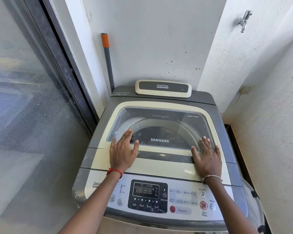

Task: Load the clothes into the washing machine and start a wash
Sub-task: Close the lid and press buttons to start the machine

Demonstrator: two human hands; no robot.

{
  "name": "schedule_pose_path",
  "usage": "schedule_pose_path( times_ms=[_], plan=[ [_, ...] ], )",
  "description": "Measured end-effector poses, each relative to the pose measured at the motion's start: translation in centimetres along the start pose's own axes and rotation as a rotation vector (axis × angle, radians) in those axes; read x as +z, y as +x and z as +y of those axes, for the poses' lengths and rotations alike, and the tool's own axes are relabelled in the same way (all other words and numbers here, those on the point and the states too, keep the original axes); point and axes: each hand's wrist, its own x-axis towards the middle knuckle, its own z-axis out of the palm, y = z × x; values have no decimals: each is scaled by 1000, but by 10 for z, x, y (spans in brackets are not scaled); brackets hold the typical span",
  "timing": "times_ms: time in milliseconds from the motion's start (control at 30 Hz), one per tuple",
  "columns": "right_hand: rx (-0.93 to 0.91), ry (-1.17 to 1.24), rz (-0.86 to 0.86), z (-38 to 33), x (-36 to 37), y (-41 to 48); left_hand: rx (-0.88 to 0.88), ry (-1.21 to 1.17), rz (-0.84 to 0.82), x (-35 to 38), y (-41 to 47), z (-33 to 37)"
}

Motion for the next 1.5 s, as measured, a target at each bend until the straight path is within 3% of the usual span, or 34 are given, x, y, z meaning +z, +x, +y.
schedule_pose_path(
  times_ms=[1500],
  plan=[
    [-4, 47, 18, -1, -1, 0, -12, -70, 24, -1, -1, 0]
  ],
)
